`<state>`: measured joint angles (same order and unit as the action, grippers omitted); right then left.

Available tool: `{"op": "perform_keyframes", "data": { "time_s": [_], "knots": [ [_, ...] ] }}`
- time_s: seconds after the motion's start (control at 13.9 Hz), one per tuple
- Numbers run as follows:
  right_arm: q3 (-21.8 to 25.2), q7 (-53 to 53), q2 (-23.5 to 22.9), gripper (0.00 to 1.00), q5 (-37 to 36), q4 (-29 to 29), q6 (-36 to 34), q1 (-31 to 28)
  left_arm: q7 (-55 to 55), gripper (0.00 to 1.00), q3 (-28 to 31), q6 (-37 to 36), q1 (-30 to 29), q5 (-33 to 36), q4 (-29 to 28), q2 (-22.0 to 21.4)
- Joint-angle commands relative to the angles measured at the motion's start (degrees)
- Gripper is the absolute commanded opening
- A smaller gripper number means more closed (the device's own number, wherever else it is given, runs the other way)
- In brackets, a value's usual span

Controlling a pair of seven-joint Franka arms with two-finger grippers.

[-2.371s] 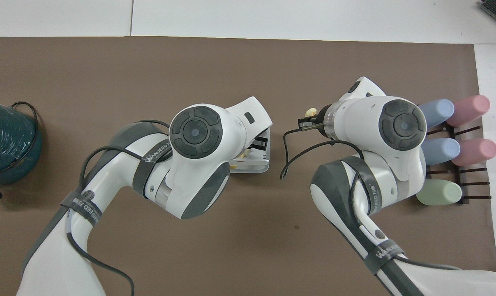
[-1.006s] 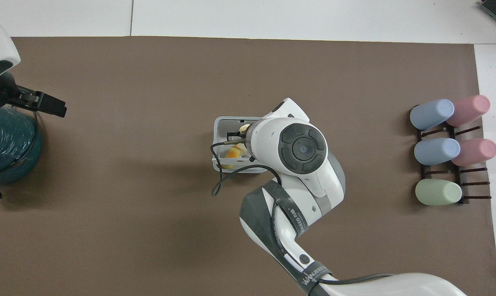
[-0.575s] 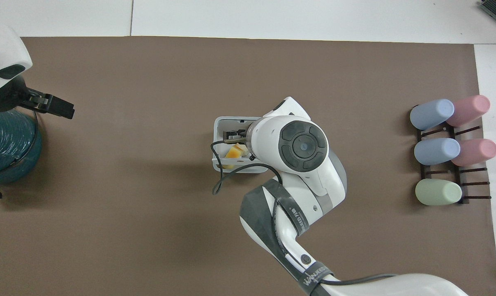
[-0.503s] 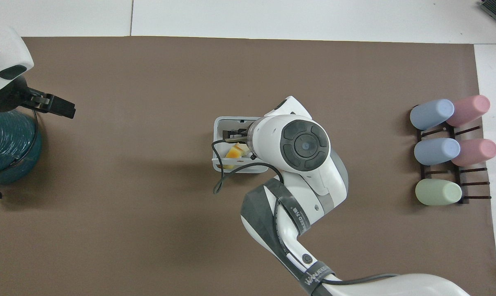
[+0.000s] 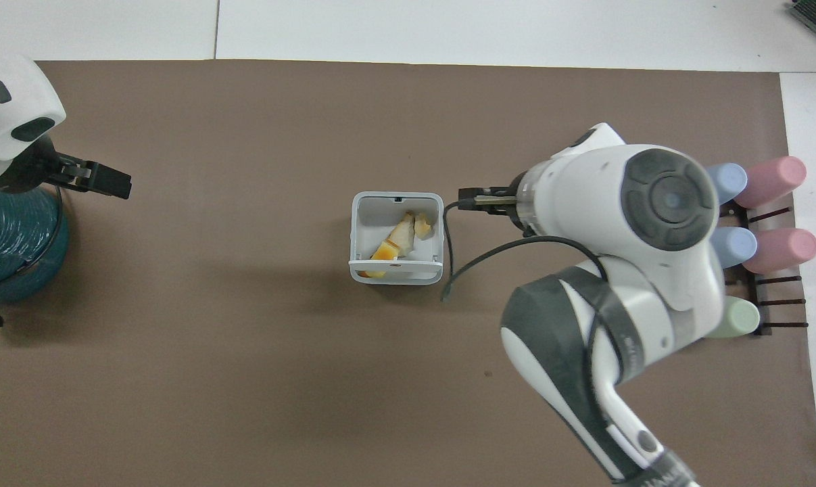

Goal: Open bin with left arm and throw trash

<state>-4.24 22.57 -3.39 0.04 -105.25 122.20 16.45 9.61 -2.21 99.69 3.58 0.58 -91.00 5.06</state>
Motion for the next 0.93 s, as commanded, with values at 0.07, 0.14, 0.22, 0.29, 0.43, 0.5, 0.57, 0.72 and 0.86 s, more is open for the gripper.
{"op": "perform_keyframes", "data": {
  "time_s": [0.07, 0.14, 0.22, 0.29, 0.43, 0.5, 0.57, 0.72, 0.86],
  "knots": [
    [-0.42, -9.54, 7.87, 1.0, -0.4, -3.83, -8.1, -8.69, -1.18, 1.0, 0.1, 0.69, 0.55, 1.36, -2.34, -1.99],
    [-0.34, -10.78, 7.96, 1.0, -0.4, -3.22, -8.9, -10.63, -1.18, 1.0, 0.1, 0.69, 0.55, 1.36, -2.34, -2.07],
    [-0.33, -10.97, 7.79, 1.0, -0.4, -1.73, -10.38, -12.39, -1.18, 1.0, 0.1, 0.69, 0.55, 1.36, -2.43, -2.16],
    [-0.33, -11.15, 7.26, 1.0, -0.48, 0.54, -12.4, -13.54, -1.18, 1.0, 0.01, 0.77, 0.55, 1.36, -2.43, -2.08],
    [-0.33, -12.98, 5.51, 1.0, -0.75, 6.77, -18.63, -14.95, -1.18, 1.0, 0.01, 0.51, 0.55, 0.92, -2.43, -2.16],
    [-0.33, -14.12, 4.46, 1.0, -0.84, 9.59, -20.84, -15.56, -1.18, 1.0, -0.07, 0.07, 0.55, 0.92, -2.43, -2.16],
    [-0.33, -15.27, 3.4, 1.0, -0.84, 11.53, -21.47, -15.83, -1.26, 1.0, -0.08, -0.37, 0.55, 0.83, -2.43, -2.16],
    [-0.33, -15.63, 3.13, 1.0, -0.92, 13.22, -22.17, -15.92, -1.53, 1.0, -0.08, -1.07, 0.55, 0.74, -2.43, -2.25],
    [-0.33, -15.02, 3.65, 1.0, -0.31, 11.39, -21.74, -15.48, -2.14, 1.0, -0.08, -1.86, 0.55, 0.74, -2.43, -2.25]
  ]
}}
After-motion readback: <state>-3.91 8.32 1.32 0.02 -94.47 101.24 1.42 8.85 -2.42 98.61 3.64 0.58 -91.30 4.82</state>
